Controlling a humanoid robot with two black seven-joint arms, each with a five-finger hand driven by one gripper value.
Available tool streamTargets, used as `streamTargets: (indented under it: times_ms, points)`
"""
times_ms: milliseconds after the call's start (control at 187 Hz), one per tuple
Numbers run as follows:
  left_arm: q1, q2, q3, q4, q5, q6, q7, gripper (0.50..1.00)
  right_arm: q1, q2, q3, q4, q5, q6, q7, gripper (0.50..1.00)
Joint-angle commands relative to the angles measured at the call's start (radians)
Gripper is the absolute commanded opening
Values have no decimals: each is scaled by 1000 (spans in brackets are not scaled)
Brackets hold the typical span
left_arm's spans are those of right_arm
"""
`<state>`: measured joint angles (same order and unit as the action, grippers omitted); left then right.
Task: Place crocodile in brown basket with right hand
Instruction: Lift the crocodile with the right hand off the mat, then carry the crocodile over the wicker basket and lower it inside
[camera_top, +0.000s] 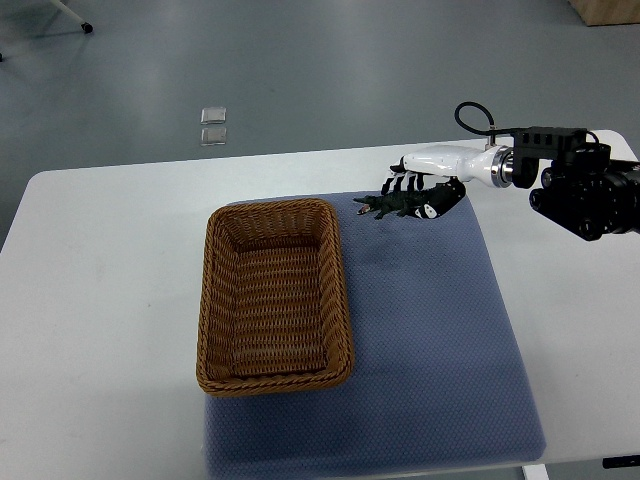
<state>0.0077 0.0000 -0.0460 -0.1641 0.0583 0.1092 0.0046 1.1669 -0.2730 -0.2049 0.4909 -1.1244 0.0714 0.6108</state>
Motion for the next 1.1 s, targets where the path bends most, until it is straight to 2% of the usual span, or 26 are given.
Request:
streamTargets:
  times_ms: [0, 464, 731, 865, 1094]
  points:
    - [0, 0, 0, 0, 0, 0, 0, 1000, 0, -5, 1, 2, 49, 2, 0, 500]
    - [0, 0, 0, 0, 0, 0, 0, 1000, 76, 11, 1, 69, 86, 5, 0, 500]
    - [0, 0, 0, 0, 0, 0, 0, 1000, 175, 41, 32, 224, 80, 8, 0, 500]
    - [0, 0, 0, 0, 0, 0, 0, 1000, 191, 87, 29, 302, 49, 7, 0, 500]
    - [0, 0, 0, 0, 0, 0, 0, 1000, 135, 182, 25, 304, -74, -4, 0, 500]
